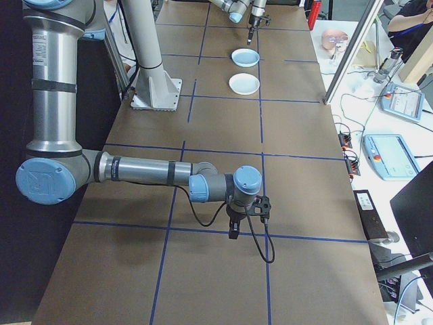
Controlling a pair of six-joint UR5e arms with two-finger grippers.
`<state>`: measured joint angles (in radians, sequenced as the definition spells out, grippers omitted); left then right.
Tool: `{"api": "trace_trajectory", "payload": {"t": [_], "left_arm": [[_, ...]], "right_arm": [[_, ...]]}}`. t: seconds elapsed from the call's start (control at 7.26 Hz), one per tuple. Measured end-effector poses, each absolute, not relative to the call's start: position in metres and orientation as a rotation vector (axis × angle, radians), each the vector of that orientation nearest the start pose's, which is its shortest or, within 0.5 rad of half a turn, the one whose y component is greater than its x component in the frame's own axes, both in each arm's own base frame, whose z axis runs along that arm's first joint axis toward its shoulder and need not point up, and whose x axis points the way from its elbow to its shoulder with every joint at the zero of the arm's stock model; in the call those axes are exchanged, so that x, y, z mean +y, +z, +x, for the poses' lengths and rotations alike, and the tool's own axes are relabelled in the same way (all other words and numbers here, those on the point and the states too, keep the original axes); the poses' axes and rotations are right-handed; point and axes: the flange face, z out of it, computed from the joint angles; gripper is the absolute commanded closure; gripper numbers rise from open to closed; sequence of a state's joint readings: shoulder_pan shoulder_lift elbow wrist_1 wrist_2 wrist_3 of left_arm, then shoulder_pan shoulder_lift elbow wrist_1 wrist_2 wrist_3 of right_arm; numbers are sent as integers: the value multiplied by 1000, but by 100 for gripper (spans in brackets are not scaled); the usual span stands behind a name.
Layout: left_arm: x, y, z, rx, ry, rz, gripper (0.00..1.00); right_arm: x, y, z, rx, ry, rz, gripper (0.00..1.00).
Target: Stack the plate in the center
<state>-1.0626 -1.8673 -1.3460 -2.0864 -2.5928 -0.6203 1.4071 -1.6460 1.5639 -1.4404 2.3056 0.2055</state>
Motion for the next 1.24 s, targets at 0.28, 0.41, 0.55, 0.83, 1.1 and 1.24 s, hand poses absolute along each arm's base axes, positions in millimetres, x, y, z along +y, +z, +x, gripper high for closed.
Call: {"api": "trace_trajectory", "payload": {"t": [0.28,0.41,0.55,0.83,1.1,1.24], "left_arm": [[-579,507,270,1133,176,-80,34],[-584,487,283,1139,156,-87,32],[-587,465,300,1137,133,-90,31],[-584,415,342,1138,88,-96,27],[-570,376,393,1134,63,-110,27],[-561,364,415,1135,52,-119,27]], "right_arm": [[-467,687,-10,-731,22,-89,0],[-467,687,-10,-731,22,-89,0],[-467,687,-10,-731,22,-89,0],[-467,687,-10,-731,22,-90,0],[-467,687,-10,-731,22,-89,0],[-467,687,-10,-731,22,-89,0]]}}
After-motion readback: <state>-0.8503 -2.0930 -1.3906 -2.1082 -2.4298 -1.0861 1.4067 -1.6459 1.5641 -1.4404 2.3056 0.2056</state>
